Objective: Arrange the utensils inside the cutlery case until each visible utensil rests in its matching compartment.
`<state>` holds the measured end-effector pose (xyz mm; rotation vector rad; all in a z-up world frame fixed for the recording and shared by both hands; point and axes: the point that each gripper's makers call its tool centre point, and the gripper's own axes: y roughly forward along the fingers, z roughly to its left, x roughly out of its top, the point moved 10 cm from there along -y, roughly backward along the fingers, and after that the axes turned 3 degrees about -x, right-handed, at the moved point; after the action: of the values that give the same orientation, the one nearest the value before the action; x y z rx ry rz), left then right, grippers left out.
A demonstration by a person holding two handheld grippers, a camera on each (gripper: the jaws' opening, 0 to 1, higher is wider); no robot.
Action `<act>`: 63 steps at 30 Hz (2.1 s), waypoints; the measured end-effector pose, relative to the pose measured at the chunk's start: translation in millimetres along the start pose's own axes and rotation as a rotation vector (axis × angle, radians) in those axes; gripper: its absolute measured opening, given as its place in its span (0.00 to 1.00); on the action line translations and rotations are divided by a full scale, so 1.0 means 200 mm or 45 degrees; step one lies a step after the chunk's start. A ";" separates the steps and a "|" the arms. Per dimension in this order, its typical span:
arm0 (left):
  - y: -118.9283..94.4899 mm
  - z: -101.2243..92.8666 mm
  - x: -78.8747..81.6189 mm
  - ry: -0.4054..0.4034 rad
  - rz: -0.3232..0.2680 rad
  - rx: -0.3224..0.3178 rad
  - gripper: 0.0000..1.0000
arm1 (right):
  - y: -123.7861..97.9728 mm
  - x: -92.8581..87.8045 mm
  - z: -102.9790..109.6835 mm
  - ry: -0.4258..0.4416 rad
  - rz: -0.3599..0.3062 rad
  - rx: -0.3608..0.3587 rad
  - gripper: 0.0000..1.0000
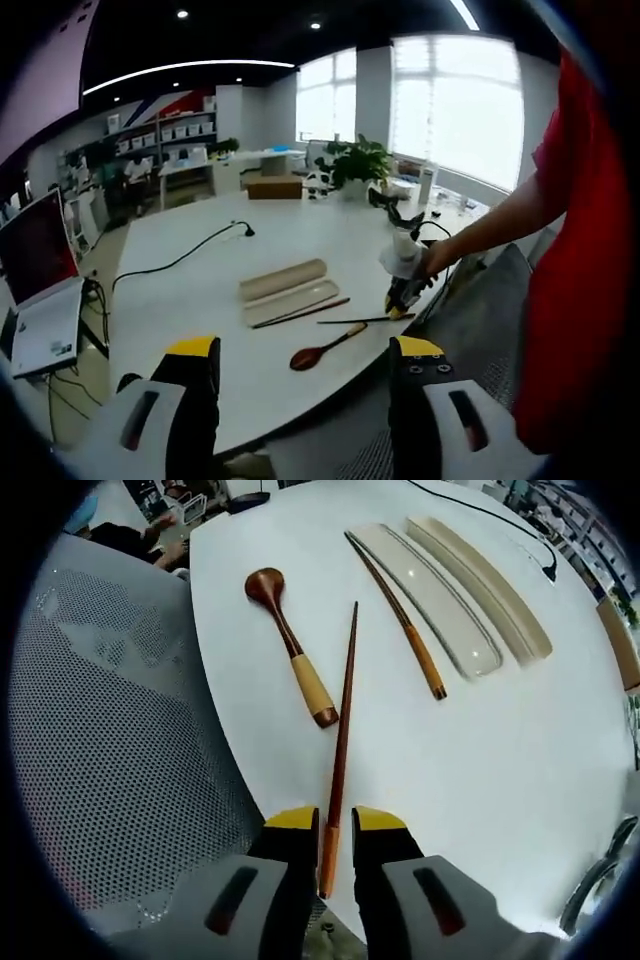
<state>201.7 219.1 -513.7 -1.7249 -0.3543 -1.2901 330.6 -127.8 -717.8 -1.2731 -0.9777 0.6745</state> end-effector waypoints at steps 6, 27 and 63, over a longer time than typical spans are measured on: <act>0.00 0.00 0.00 0.002 0.005 0.005 0.70 | 0.02 0.00 0.00 0.012 0.019 -0.028 0.05; -0.03 -0.01 -0.01 0.006 0.000 0.039 0.69 | -0.01 0.04 -0.08 -0.040 0.057 0.015 0.00; -0.05 0.00 -0.03 0.002 -0.002 0.067 0.69 | -0.26 0.32 -0.19 -0.226 -0.222 -0.025 0.00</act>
<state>192.5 226.7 -512.8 -1.6798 -0.3852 -1.2722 388.8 -101.6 -653.5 -1.1432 -1.2283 0.6502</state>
